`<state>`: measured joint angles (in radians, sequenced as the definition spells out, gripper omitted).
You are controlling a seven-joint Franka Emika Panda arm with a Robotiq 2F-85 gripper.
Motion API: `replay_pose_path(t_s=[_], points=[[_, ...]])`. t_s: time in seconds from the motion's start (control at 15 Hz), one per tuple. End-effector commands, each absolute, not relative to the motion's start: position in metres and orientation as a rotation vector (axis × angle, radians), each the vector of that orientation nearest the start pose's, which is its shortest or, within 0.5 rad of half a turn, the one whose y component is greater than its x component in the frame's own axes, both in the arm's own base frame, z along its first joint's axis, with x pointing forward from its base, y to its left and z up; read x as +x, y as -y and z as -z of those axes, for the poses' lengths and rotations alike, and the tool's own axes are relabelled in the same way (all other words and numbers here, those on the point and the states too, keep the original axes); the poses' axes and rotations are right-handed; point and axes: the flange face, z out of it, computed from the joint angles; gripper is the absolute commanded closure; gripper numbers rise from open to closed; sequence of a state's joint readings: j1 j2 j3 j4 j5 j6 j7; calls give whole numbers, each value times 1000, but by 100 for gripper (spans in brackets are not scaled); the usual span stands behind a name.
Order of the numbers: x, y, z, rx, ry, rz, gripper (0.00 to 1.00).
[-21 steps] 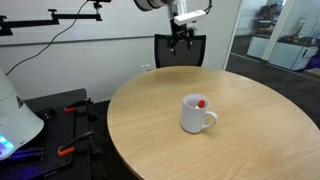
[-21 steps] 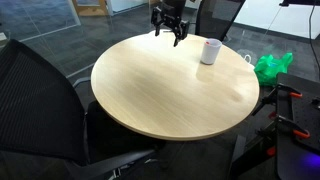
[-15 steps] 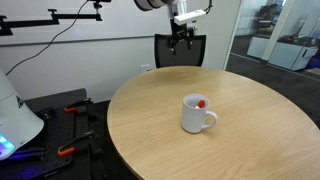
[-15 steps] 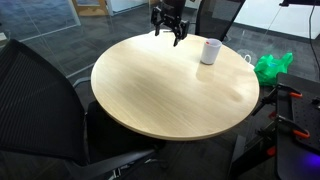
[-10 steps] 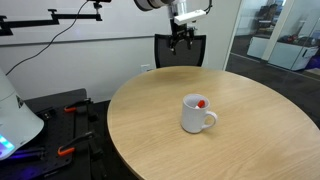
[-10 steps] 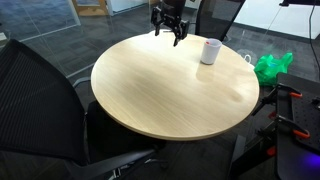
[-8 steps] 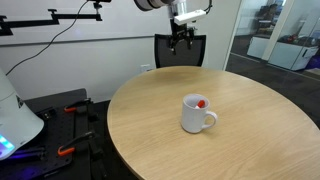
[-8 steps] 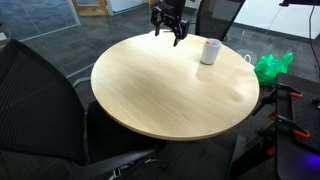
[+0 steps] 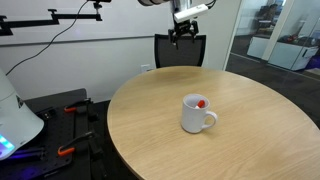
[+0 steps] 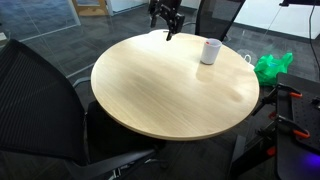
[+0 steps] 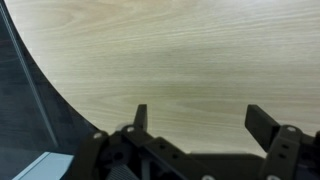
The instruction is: Remove the marker from the mug and put it on the table
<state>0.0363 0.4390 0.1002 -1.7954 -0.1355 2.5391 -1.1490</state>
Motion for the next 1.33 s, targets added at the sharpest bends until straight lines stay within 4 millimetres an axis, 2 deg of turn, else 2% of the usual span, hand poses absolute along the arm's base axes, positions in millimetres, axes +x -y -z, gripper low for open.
replay_pose_path(t_s=[0.0,0.13,0.4,0.73,1.0,1.07,1.13,1.27], points=[[660,-80,-367,-2731,1853,553,0],[654,-75,-377,-2828,1711,619,0],[625,-63,-394,-2960,1447,702,0],[572,-45,-404,-3040,1195,743,0],[533,-19,-408,-3083,1036,801,0],[527,-14,-408,-3072,1033,838,0],[552,-23,-403,-3070,1083,766,0],[538,-14,-404,-3078,1058,793,0]])
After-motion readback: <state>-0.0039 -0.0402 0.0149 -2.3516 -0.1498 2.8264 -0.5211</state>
